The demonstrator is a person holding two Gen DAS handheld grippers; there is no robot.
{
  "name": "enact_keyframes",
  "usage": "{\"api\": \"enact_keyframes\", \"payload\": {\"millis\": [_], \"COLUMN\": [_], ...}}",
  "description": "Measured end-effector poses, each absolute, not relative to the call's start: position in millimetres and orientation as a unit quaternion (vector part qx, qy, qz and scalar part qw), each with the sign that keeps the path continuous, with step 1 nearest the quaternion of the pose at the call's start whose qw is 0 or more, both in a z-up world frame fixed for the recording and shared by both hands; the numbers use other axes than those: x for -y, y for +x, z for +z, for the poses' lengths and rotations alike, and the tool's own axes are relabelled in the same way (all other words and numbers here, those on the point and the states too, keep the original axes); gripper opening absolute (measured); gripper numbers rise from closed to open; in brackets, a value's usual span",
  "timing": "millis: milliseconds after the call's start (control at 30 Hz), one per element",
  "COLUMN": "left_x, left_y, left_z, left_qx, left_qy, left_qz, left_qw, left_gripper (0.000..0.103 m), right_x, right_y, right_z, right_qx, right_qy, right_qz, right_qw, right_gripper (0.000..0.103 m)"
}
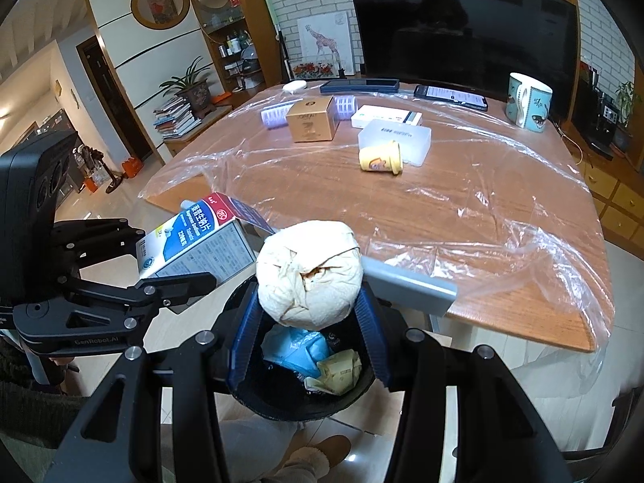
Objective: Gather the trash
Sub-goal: 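Carry the Naproxen box with the left tool while the right tool carries the paper ball over the bin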
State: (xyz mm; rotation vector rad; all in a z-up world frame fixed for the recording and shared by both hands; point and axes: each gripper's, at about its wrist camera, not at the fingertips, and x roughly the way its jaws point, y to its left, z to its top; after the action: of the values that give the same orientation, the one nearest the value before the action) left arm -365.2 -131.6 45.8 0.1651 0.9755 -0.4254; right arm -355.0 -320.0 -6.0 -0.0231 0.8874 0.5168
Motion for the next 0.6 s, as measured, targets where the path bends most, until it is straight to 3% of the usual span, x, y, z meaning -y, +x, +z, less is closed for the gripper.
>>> {"api": "enact_keyframes", "payload": {"millis": [600], "left_x": [134.6], "left_y": [-382.8], "left_z": [12.8], "left_qx": [-0.5], "left_qy": [0.086], "left_qz": [-0.191], "left_qw": [0.84], "left_gripper": [0.047], "right_x": [312.3], "right_y": [-362.2], "right_z": [-22.9], "right_qx": [-0.443], "right_qy": [-0.024], "right_qz": [0.265], "right_qw": [0.856], "right_gripper": [0.048]}}
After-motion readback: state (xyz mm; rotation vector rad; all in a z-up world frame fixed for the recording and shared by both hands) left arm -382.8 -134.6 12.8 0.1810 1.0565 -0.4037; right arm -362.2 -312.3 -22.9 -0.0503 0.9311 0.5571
